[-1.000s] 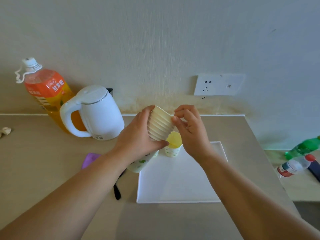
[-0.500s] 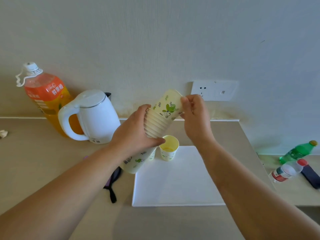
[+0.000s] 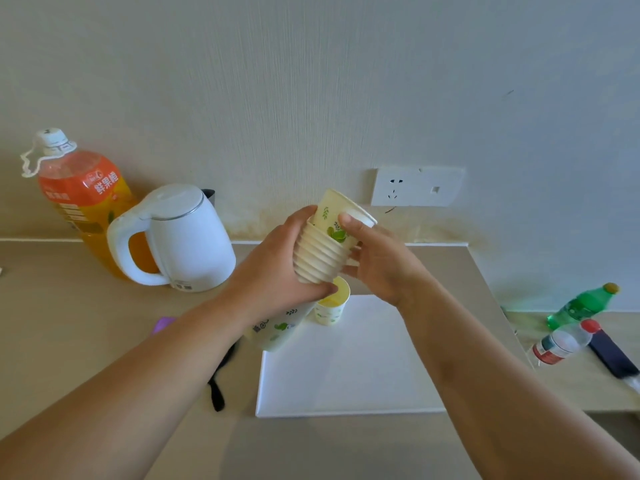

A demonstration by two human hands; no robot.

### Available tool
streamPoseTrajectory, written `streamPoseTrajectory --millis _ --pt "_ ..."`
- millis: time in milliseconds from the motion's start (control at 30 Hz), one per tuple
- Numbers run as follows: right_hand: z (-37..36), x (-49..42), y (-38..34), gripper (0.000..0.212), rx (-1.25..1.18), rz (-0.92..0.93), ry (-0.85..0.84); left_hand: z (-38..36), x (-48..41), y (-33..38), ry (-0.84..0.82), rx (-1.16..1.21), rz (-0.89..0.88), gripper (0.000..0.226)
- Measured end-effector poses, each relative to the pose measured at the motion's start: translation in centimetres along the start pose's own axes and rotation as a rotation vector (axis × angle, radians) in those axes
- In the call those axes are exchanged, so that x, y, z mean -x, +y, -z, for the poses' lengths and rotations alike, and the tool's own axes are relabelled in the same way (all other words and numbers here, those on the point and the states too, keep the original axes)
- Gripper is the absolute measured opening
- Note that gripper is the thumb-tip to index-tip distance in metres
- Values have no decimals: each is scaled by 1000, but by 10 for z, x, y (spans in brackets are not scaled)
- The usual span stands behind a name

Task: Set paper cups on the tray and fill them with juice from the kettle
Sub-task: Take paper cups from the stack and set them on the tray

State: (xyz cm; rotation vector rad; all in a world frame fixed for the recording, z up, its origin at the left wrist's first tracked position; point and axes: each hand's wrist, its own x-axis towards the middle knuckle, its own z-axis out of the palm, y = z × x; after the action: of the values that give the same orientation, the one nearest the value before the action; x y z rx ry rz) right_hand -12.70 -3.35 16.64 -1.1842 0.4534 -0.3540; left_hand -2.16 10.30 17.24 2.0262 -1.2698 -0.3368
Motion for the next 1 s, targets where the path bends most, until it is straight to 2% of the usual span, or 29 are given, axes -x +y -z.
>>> streamPoseTrajectory --millis 100,200,267,367,733,867,1000 --pt "18 4 2 40 -104 116 109 1 1 -2 -32 -26 61 111" --pt "48 12 16 62 -135 154 263 0 4 -8 -61 -6 121 109" --pt "71 16 38 73 -31 111 372 -1 6 -14 -45 19 151 108" --pt "95 19 74 69 235 12 467 -5 9 -18 -54 32 188 106" --pt "114 -2 123 75 650 -51 457 -8 8 -22 -87 -6 200 104" --pt "103 -3 126 78 580 -77 363 -12 9 -25 -95 13 200 104" --pt "98 -2 125 86 615 -64 364 -14 10 -28 -99 32 211 106"
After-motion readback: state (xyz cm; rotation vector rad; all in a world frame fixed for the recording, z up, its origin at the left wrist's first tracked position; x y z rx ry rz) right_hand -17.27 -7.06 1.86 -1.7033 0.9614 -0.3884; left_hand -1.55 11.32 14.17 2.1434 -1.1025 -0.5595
